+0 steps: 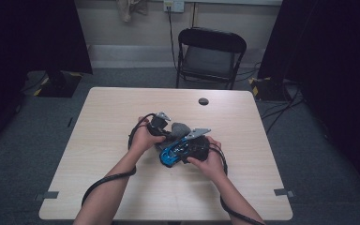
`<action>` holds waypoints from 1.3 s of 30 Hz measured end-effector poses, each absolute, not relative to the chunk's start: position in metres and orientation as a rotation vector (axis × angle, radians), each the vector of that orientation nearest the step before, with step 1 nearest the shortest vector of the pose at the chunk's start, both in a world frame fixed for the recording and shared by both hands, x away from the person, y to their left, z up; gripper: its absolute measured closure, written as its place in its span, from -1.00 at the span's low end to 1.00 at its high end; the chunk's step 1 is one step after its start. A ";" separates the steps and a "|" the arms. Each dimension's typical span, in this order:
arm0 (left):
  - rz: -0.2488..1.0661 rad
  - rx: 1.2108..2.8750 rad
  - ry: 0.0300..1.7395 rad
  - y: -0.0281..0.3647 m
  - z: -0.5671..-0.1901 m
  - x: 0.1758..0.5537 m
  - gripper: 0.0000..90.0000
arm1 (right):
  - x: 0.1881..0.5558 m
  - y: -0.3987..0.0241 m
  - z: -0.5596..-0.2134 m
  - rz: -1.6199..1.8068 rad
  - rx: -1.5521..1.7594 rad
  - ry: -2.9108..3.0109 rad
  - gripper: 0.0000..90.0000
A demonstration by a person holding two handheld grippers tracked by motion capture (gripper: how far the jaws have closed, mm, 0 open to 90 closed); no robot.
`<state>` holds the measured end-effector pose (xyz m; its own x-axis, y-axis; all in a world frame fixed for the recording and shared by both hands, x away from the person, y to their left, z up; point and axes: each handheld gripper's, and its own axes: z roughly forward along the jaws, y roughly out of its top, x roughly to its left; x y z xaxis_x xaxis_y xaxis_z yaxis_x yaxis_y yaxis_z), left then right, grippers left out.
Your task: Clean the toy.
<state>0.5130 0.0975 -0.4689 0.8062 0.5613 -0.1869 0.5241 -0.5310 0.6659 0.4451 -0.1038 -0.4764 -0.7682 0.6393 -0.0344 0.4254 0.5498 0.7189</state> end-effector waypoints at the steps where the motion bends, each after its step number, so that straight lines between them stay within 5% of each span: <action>1: 0.059 2.238 0.797 0.099 -0.469 0.513 0.60 | 0.445 -0.104 -0.476 1.040 0.882 2.497 -0.57; 39: 0.016 2.255 0.800 0.154 -0.467 0.471 0.60 | 0.445 -0.102 -0.475 1.030 0.881 2.510 -0.57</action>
<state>0.4708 0.1544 -0.4673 0.8061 0.5506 -0.2170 0.5418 -0.5389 0.6451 0.4455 -0.1019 -0.4751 -0.7715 0.6354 -0.0324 0.4294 0.5577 0.7104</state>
